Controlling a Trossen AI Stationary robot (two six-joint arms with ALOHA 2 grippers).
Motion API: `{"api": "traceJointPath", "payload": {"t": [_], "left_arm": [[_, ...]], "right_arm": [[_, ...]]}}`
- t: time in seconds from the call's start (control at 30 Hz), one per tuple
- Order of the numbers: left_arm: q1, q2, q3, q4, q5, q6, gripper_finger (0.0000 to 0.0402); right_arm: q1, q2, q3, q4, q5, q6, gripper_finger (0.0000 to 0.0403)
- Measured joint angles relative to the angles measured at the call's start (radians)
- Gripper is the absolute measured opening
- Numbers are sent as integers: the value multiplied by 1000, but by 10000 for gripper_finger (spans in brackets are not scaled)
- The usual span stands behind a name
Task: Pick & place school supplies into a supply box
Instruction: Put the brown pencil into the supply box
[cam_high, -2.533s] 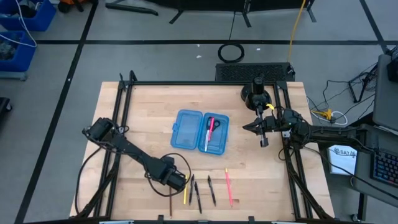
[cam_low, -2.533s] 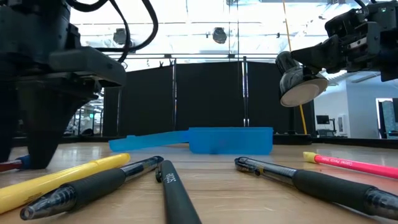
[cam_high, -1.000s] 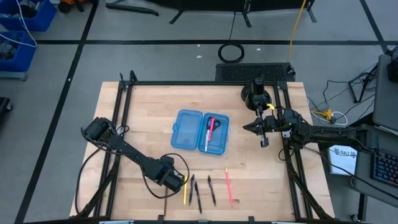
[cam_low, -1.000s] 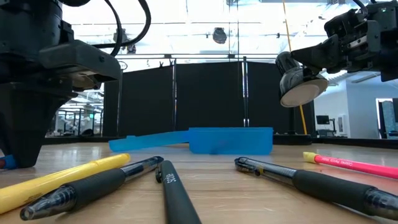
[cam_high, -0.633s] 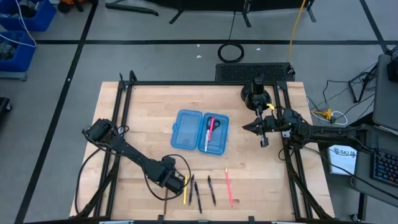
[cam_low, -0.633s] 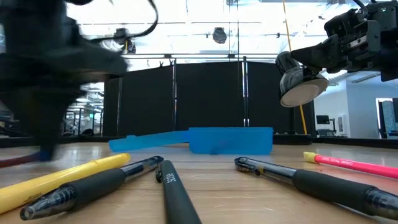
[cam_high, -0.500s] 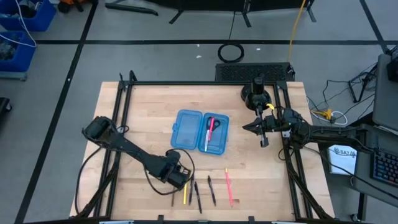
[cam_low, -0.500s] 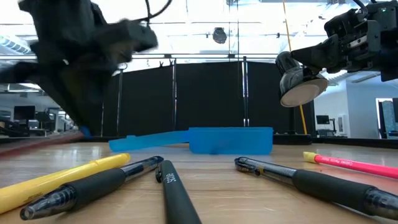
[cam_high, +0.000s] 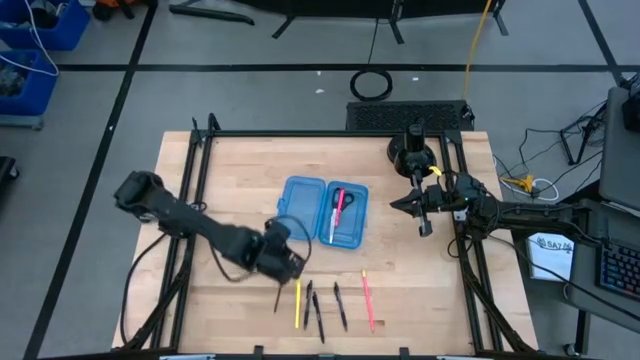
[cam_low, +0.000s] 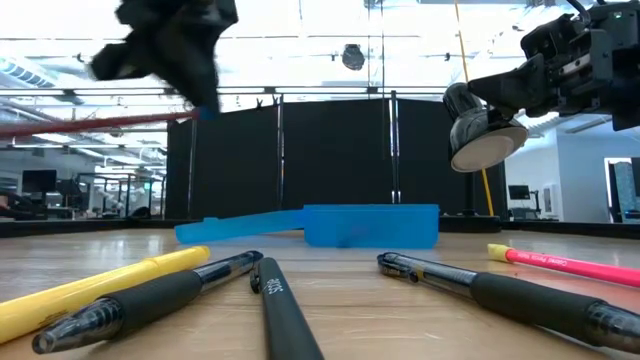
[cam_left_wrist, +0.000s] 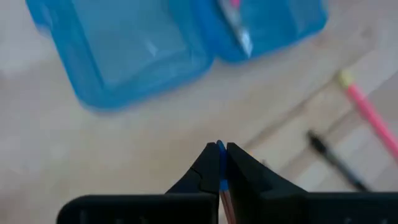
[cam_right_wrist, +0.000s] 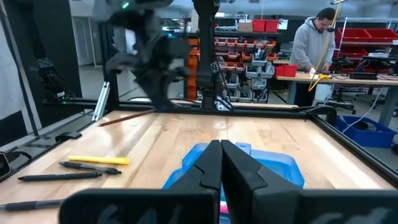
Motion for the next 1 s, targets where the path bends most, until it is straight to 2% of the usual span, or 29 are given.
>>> {"api": "traceJointPath", "payload": {"t": [0.2,0.43,0.63,0.87,1.0], "left_arm": [[184,-69,2,165,42,292,10],[442,-33,2,400,260,604,16],[622,52,9,598,393,735,9],[663,274,177,567,477,763,9],[651,412,320,450,474,776,10]], "right_arm": [[0,0,0,4,0,20,0],[0,0,0,3,0,21,0],[0,3,0,-4,-1,25,0],[0,6,0,-3,0,22,0],[0,7,0,-4,0,22,0]]}}
